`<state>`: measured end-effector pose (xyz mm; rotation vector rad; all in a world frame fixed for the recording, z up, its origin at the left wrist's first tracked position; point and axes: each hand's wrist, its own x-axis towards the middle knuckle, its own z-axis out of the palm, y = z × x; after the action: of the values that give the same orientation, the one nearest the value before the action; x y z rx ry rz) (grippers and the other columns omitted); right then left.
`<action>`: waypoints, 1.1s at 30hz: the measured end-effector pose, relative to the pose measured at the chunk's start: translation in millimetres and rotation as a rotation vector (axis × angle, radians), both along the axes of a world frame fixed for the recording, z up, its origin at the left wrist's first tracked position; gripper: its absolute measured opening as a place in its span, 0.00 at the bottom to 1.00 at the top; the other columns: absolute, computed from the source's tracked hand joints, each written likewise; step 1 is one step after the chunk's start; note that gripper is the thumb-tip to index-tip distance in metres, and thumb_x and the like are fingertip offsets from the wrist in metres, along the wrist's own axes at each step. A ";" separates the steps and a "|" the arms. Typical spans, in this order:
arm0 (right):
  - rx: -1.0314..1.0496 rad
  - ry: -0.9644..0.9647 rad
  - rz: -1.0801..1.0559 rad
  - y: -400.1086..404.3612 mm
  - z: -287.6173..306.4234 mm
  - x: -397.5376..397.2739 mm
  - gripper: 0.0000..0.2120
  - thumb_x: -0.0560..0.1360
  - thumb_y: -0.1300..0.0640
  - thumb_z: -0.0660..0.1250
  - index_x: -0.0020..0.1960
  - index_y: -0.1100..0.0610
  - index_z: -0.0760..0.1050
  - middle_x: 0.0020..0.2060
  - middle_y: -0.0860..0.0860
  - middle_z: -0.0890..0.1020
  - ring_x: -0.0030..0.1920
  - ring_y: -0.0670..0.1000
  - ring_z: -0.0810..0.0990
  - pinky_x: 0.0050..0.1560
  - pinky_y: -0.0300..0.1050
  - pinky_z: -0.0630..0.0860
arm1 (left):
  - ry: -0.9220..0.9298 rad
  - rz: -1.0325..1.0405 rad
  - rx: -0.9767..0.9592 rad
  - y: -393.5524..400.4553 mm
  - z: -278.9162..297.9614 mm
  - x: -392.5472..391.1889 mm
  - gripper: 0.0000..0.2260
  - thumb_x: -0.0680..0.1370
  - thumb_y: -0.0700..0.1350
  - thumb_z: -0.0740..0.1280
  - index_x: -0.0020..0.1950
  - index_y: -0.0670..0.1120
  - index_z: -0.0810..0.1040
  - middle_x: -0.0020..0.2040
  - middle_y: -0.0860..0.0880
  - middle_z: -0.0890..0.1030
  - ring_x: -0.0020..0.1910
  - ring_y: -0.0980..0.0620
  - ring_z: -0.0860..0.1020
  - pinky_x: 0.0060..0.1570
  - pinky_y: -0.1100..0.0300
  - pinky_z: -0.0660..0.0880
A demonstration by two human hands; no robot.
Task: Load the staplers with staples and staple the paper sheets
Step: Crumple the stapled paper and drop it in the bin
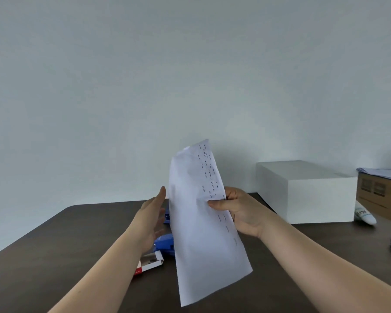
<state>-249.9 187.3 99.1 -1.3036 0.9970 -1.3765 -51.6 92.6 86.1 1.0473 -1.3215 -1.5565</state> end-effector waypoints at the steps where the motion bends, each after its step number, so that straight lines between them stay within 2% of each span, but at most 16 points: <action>1: -0.004 -0.013 0.005 1.4 0.7 -0.3 0.12 0.72 0.68 0.66 0.52 0.60 0.82 0.48 0.54 0.86 0.49 0.54 0.84 0.51 0.47 0.81 | -0.019 -0.003 0.008 2.4 -1.3 0.8 0.24 0.71 0.66 0.66 0.58 0.50 0.71 0.60 0.45 0.77 0.60 0.41 0.77 0.62 0.44 0.73; 5: 0.003 -0.028 -0.001 6.6 2.1 -2.8 0.12 0.72 0.68 0.67 0.55 0.62 0.81 0.50 0.56 0.85 0.51 0.55 0.84 0.54 0.49 0.80 | 0.088 -0.091 0.015 4.1 -5.6 7.0 0.24 0.69 0.59 0.73 0.57 0.44 0.80 0.51 0.43 0.84 0.47 0.42 0.81 0.51 0.49 0.79; 9: 0.037 -0.011 -0.075 10.1 1.9 -8.8 0.12 0.73 0.68 0.67 0.56 0.64 0.80 0.52 0.58 0.84 0.52 0.57 0.83 0.54 0.50 0.80 | 0.158 -0.090 -0.059 6.4 -1.2 12.6 0.22 0.67 0.52 0.77 0.56 0.43 0.81 0.51 0.44 0.86 0.51 0.42 0.84 0.57 0.45 0.77; 15: 0.101 0.030 -0.206 13.3 -0.1 -13.1 0.10 0.69 0.59 0.73 0.51 0.59 0.82 0.47 0.56 0.87 0.47 0.56 0.85 0.51 0.51 0.80 | 0.138 -0.124 -0.114 20.0 5.8 10.7 0.25 0.65 0.50 0.77 0.58 0.43 0.79 0.51 0.45 0.86 0.50 0.44 0.84 0.49 0.50 0.80; 19: 0.112 0.161 -0.332 14.8 -10.0 -21.7 0.11 0.72 0.62 0.71 0.54 0.58 0.81 0.52 0.53 0.85 0.54 0.54 0.82 0.63 0.51 0.74 | 0.128 -0.217 -0.121 28.8 3.8 11.3 0.28 0.65 0.50 0.76 0.63 0.44 0.76 0.56 0.46 0.84 0.53 0.46 0.83 0.47 0.53 0.81; 22: 0.079 0.147 -0.401 20.5 -17.9 -30.4 0.11 0.72 0.62 0.71 0.54 0.56 0.80 0.55 0.52 0.83 0.58 0.53 0.81 0.68 0.54 0.70 | 0.097 -0.296 -0.110 35.2 -0.3 19.5 0.21 0.70 0.47 0.73 0.62 0.43 0.77 0.56 0.45 0.84 0.52 0.46 0.84 0.44 0.52 0.82; 24: 0.066 0.116 -0.417 26.9 -21.7 -36.8 0.14 0.73 0.63 0.70 0.58 0.57 0.79 0.57 0.53 0.83 0.59 0.54 0.80 0.69 0.55 0.69 | 0.010 -0.313 -0.143 38.7 -4.0 26.4 0.15 0.74 0.45 0.70 0.60 0.43 0.79 0.56 0.44 0.84 0.53 0.45 0.83 0.50 0.50 0.81; 26: 0.074 0.128 -0.354 35.0 -24.9 -40.7 0.16 0.74 0.64 0.68 0.62 0.58 0.77 0.59 0.54 0.82 0.60 0.55 0.79 0.69 0.56 0.69 | -0.105 -0.272 -0.194 40.7 -8.8 32.7 0.12 0.76 0.44 0.69 0.58 0.42 0.80 0.55 0.42 0.84 0.53 0.41 0.82 0.53 0.49 0.78; 28: 0.086 0.153 -0.276 43.5 -29.0 -41.2 0.16 0.76 0.65 0.66 0.62 0.55 0.76 0.60 0.52 0.81 0.61 0.54 0.78 0.68 0.55 0.69 | -0.158 -0.246 -0.219 43.1 -14.0 37.6 0.11 0.75 0.43 0.70 0.57 0.42 0.80 0.54 0.39 0.84 0.50 0.39 0.82 0.49 0.48 0.74; 31: 0.117 0.168 -0.218 56.6 -37.2 -38.6 0.15 0.76 0.64 0.65 0.60 0.51 0.77 0.59 0.49 0.82 0.59 0.52 0.80 0.63 0.53 0.74 | -0.146 -0.228 -0.219 50.3 -22.4 43.0 0.09 0.76 0.41 0.69 0.55 0.41 0.80 0.54 0.37 0.83 0.49 0.40 0.81 0.52 0.45 0.75; 33: 0.127 0.194 -0.191 66.0 -44.6 -36.6 0.14 0.76 0.64 0.65 0.59 0.51 0.77 0.57 0.48 0.83 0.56 0.50 0.82 0.56 0.49 0.78 | -0.113 -0.231 -0.189 56.4 -29.6 47.0 0.08 0.76 0.39 0.68 0.55 0.41 0.80 0.55 0.36 0.82 0.48 0.40 0.81 0.52 0.47 0.76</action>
<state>-286.5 253.2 54.5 -1.2897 1.3485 -1.3211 -4.7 149.0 56.5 0.9004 -1.6816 -1.5191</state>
